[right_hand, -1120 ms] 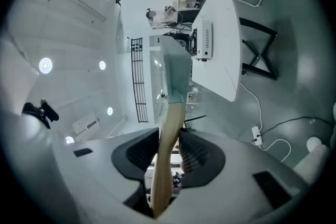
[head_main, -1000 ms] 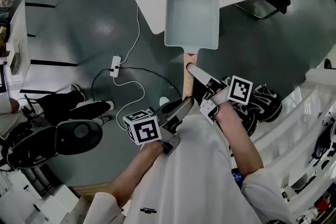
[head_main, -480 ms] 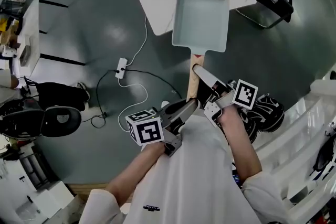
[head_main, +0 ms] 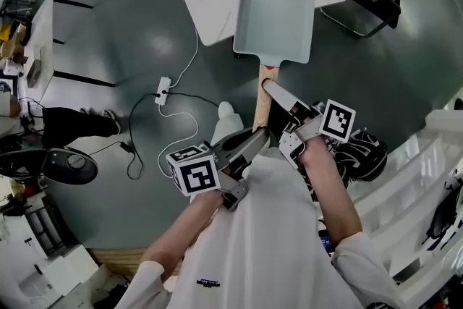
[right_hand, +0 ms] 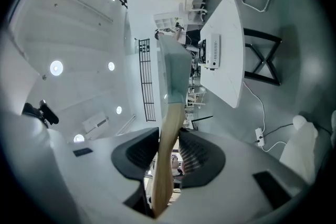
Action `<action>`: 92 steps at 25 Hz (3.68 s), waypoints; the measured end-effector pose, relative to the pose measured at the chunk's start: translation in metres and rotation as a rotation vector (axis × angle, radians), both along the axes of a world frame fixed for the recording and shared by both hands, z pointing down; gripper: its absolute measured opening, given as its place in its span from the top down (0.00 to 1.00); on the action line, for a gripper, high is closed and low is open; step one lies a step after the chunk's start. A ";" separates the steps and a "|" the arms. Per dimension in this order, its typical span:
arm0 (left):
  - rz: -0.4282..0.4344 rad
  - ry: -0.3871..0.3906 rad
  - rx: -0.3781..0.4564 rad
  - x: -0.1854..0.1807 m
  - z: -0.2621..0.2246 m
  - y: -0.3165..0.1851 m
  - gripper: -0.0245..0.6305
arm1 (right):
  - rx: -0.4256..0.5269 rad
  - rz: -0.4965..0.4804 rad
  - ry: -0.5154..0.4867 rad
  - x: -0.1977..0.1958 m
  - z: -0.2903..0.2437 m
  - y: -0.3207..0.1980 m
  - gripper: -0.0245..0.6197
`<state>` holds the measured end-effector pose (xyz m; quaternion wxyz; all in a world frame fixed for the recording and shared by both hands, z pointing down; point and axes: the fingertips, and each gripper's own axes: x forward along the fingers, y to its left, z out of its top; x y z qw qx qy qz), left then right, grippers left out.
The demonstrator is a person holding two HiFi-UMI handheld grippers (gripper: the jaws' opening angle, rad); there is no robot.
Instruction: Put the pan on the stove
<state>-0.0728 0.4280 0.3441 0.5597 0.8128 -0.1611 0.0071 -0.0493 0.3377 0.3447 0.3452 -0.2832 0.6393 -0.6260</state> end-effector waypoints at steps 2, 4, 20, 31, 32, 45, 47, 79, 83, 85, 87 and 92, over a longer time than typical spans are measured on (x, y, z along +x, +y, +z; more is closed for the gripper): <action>0.003 0.007 -0.008 0.006 -0.003 -0.005 0.83 | -0.001 0.001 -0.004 0.006 -0.002 -0.004 0.77; 0.002 0.010 -0.004 0.010 -0.006 -0.014 0.83 | 0.001 0.007 -0.004 0.012 -0.003 -0.012 0.77; 0.051 0.058 -0.034 0.063 0.014 -0.216 0.83 | -0.023 0.028 0.042 0.066 0.015 -0.215 0.77; 0.067 0.067 -0.039 0.092 0.015 -0.377 0.83 | 0.028 -0.006 0.062 0.086 0.011 -0.382 0.77; 0.061 0.069 -0.036 0.094 0.015 -0.387 0.83 | 0.026 -0.013 0.062 0.088 0.011 -0.392 0.77; -0.053 0.038 -0.046 0.124 0.017 -0.452 0.83 | -0.007 -0.157 0.053 0.107 0.014 -0.457 0.78; -0.073 0.045 -0.050 0.128 0.018 -0.456 0.83 | -0.014 -0.167 0.044 0.109 0.016 -0.461 0.78; -0.287 0.037 -0.186 0.165 0.142 -0.565 0.83 | -0.157 -0.264 0.048 0.133 0.157 -0.566 0.77; -0.306 0.029 -0.206 0.172 0.156 -0.570 0.83 | -0.164 -0.278 0.054 0.135 0.171 -0.572 0.78; -0.316 0.030 -0.216 0.174 0.158 -0.572 0.83 | -0.168 -0.283 0.051 0.135 0.175 -0.574 0.77; -0.324 0.027 -0.225 0.176 0.161 -0.573 0.83 | -0.175 -0.284 0.043 0.136 0.179 -0.574 0.77; -0.332 0.002 -0.238 0.178 0.173 -0.575 0.83 | -0.184 -0.274 0.016 0.139 0.189 -0.577 0.78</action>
